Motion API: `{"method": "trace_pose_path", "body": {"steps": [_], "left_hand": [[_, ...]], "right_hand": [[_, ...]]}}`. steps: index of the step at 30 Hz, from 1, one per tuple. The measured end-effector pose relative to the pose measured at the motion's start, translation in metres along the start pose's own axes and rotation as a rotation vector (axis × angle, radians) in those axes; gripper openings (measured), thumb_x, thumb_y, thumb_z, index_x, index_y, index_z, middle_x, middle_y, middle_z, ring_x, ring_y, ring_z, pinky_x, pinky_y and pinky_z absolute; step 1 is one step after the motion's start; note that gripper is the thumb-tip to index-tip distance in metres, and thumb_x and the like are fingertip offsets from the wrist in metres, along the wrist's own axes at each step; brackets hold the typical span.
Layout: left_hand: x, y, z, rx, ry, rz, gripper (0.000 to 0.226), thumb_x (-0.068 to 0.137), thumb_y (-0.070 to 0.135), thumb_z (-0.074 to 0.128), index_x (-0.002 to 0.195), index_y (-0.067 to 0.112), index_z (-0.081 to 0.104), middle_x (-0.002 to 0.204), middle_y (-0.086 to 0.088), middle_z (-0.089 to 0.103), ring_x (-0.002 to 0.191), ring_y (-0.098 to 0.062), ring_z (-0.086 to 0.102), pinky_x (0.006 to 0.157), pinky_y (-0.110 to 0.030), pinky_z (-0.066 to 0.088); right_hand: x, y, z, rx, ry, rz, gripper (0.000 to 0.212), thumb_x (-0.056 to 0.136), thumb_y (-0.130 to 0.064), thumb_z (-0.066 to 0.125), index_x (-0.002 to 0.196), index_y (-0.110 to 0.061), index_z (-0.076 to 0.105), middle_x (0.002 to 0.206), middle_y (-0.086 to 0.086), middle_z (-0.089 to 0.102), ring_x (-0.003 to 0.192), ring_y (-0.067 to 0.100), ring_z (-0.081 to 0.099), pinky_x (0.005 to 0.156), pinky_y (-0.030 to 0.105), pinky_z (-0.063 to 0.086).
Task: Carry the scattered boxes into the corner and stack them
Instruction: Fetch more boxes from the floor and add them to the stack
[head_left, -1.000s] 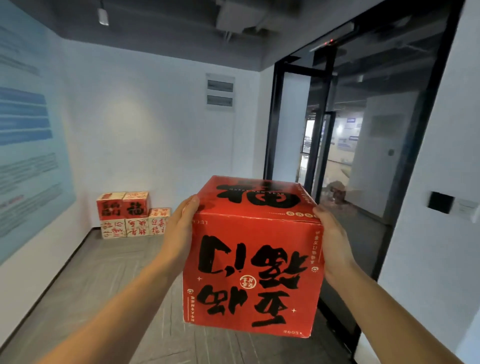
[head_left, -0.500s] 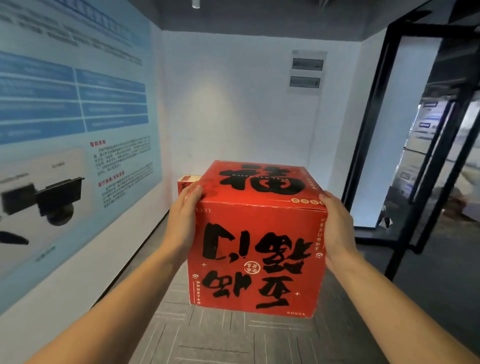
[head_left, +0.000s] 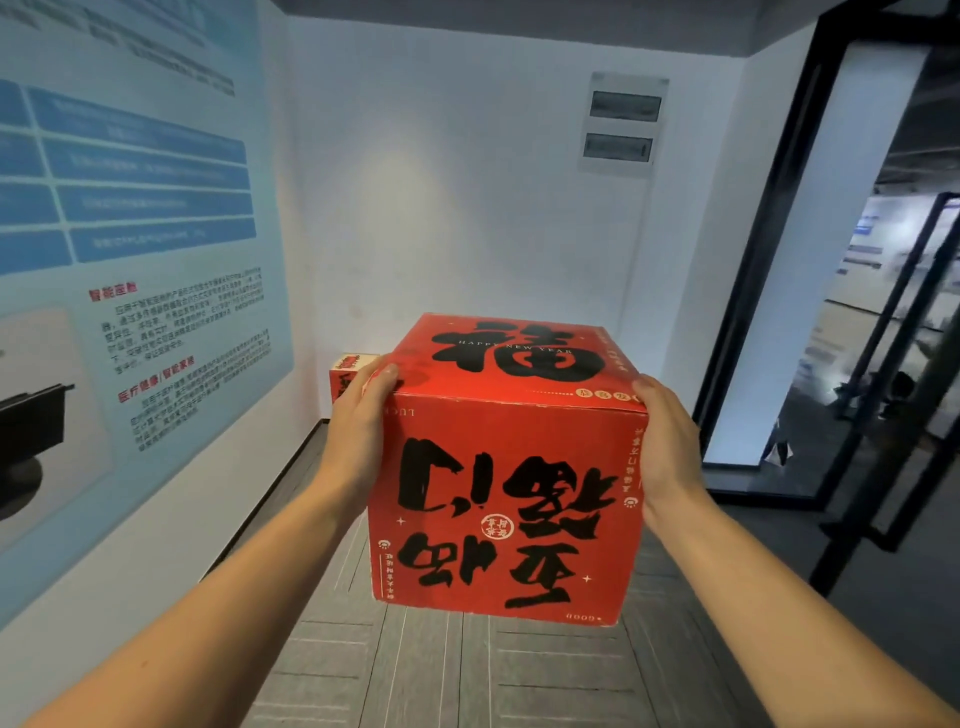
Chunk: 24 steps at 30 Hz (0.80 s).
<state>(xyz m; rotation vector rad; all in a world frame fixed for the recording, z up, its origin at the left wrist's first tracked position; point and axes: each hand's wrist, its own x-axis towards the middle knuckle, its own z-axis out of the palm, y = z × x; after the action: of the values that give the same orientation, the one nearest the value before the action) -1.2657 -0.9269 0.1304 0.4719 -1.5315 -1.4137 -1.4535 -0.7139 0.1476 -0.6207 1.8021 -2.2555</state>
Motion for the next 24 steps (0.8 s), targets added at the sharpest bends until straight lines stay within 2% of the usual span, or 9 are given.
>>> {"method": "trace_pose_path", "body": {"steps": [6, 9, 13, 18, 24], "left_hand": [[0.116, -0.075, 0.042, 0.025, -0.002, -0.008, 0.051, 0.088, 0.062, 0.055, 0.126, 0.034, 0.073, 0.128, 0.002, 0.074, 0.124, -0.022, 0.067, 0.116, -0.056, 0.044], [0.178, -0.096, 0.068, 0.043, 0.016, 0.005, 0.049, 0.086, 0.060, 0.056, 0.122, 0.032, 0.075, 0.126, 0.002, 0.074, 0.121, -0.021, 0.068, 0.115, -0.054, 0.045], [0.264, -0.114, 0.090, 0.038, 0.027, 0.018, 0.052, 0.085, 0.061, 0.057, 0.124, 0.032, 0.073, 0.131, 0.000, 0.072, 0.124, -0.022, 0.066, 0.115, -0.054, 0.045], [0.366, -0.143, 0.100, 0.043, 0.065, 0.047, 0.054, 0.083, 0.059, 0.058, 0.125, 0.029, 0.073, 0.126, 0.006, 0.074, 0.123, -0.018, 0.067, 0.116, -0.051, 0.045], [0.491, -0.224, 0.096, 0.015, 0.079, 0.035, 0.051, 0.083, 0.058, 0.058, 0.123, 0.031, 0.074, 0.126, 0.007, 0.075, 0.122, -0.016, 0.067, 0.114, -0.047, 0.046]], "right_hand": [[0.136, 0.056, 0.033, 0.026, -0.017, 0.014, 0.036, 0.096, -0.048, 0.057, 0.122, -0.028, 0.071, 0.111, 0.001, 0.078, 0.109, 0.025, 0.074, 0.106, 0.057, 0.053], [0.210, 0.073, 0.048, 0.046, -0.030, 0.036, 0.029, 0.103, -0.043, 0.055, 0.120, -0.027, 0.072, 0.109, 0.003, 0.078, 0.107, 0.027, 0.074, 0.105, 0.058, 0.054], [0.303, 0.079, 0.081, 0.049, -0.044, 0.020, 0.029, 0.105, -0.042, 0.052, 0.125, -0.028, 0.069, 0.112, 0.001, 0.078, 0.107, 0.023, 0.074, 0.104, 0.053, 0.056], [0.402, 0.094, 0.130, 0.075, -0.081, 0.011, 0.027, 0.107, -0.038, 0.051, 0.123, -0.026, 0.068, 0.112, 0.003, 0.077, 0.107, 0.024, 0.074, 0.101, 0.050, 0.057], [0.515, 0.151, 0.200, 0.055, -0.079, 0.007, 0.028, 0.107, -0.038, 0.051, 0.124, -0.025, 0.069, 0.110, 0.002, 0.078, 0.105, 0.022, 0.075, 0.097, 0.047, 0.059]]}}
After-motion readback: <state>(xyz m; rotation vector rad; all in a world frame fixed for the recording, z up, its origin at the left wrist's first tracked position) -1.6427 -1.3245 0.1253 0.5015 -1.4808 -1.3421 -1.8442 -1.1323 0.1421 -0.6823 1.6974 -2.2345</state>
